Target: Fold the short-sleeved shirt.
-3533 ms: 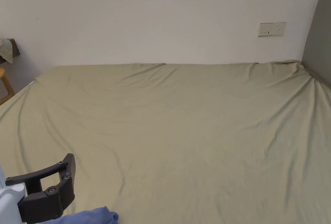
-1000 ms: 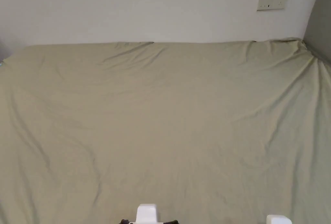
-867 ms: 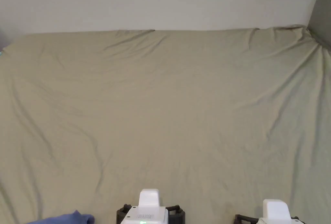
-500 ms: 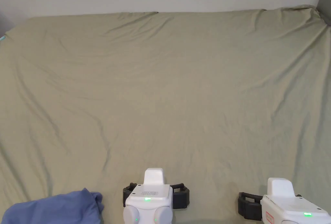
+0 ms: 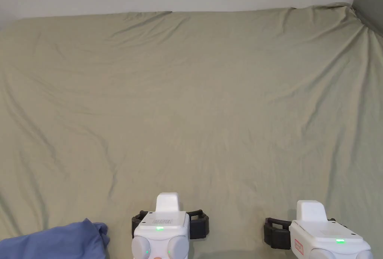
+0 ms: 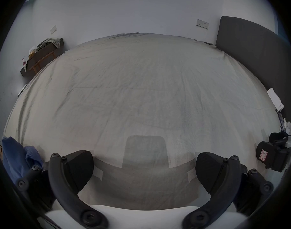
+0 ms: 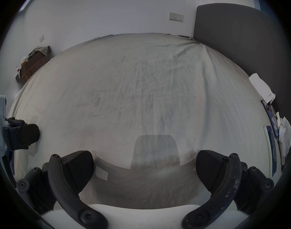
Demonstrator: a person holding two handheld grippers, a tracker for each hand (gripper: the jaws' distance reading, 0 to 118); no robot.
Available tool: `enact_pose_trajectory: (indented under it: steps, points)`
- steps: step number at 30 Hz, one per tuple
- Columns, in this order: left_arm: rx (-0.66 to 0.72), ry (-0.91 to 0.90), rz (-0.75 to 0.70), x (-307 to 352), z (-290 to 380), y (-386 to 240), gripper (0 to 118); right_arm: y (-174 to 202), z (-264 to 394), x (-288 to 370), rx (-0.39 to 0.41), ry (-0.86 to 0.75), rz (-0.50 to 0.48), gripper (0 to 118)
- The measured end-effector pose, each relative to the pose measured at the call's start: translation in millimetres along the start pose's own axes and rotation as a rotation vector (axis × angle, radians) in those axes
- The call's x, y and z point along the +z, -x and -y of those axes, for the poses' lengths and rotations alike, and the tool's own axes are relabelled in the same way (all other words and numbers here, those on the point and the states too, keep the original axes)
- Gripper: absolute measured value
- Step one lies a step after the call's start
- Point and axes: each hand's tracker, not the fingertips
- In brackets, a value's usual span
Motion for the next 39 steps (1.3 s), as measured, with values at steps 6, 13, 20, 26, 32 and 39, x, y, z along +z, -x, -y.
enact_pose_trajectory:
  steps: [6,13,20,26,32,39]
  points:
    - [-0.002,0.0,0.0,-1.3,0.8,-0.2,118,-0.1,-0.1,0.1,-0.001,-0.001,-0.001,118]
    - [0.0,-0.01,0.004,1.5,2.6,0.2,118,-0.4,0.1,0.3,-0.001,-0.002,-0.001,118]
    - [0.001,-0.008,0.003,1.4,1.3,-0.1,118,-0.8,-0.5,0.4,0.0,0.0,-0.002,118]
    - [0.002,-0.008,0.004,3.1,1.3,-1.6,118,-1.3,-0.3,1.2,-0.001,0.001,-0.002,118]
    - [0.003,-0.008,0.005,2.6,1.6,-0.8,118,-1.2,-0.1,1.3,-0.001,0.001,-0.002,118]
    - [0.001,-0.008,0.003,1.8,1.6,-0.6,118,-1.6,-0.2,2.1,-0.001,0.001,-0.002,118]
